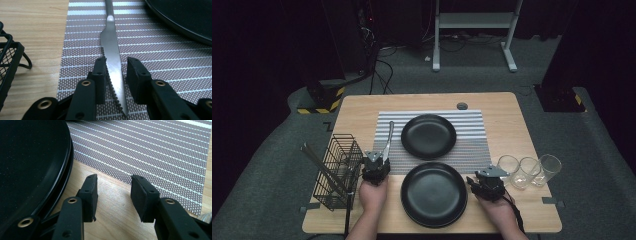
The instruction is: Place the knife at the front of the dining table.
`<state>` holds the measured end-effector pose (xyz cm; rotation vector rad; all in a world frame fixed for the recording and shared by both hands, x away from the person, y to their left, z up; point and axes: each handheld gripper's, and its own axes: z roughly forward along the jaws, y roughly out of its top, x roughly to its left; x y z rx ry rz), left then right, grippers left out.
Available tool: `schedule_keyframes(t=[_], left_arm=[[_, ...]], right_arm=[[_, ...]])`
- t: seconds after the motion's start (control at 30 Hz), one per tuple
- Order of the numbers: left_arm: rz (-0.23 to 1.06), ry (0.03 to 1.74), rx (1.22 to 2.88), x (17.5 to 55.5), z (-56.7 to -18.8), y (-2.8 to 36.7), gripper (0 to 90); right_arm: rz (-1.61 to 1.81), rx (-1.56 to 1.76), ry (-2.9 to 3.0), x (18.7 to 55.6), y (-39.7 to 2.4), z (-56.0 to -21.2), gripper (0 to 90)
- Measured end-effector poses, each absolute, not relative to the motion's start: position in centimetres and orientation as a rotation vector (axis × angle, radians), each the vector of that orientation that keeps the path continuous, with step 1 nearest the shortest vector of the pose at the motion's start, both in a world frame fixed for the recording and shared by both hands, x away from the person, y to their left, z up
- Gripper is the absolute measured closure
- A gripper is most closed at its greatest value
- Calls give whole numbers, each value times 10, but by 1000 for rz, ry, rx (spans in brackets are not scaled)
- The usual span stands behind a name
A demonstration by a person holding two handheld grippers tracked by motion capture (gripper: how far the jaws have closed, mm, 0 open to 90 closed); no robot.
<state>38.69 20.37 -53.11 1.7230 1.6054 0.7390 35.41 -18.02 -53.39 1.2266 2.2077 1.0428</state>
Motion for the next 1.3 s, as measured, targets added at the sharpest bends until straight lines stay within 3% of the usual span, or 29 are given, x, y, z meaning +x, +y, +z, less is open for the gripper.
schedule_keyframes(t=[0.2, 0.43, 0.77, 1.3], left_arm=[[735, 1603, 1723, 387, -531, 204, 707], [741, 1614, 1704, 386, -531, 205, 620], [738, 1567, 1694, 381, -530, 204, 568], [824, 1361, 1693, 361, -528, 195, 530]], right_arm=[[1043, 1226, 2208, 354, -180, -534, 569], [1044, 1225, 2208, 354, -180, -534, 569], [1039, 1225, 2207, 354, -180, -534, 568], [1026, 1230, 2205, 354, -180, -534, 562]])
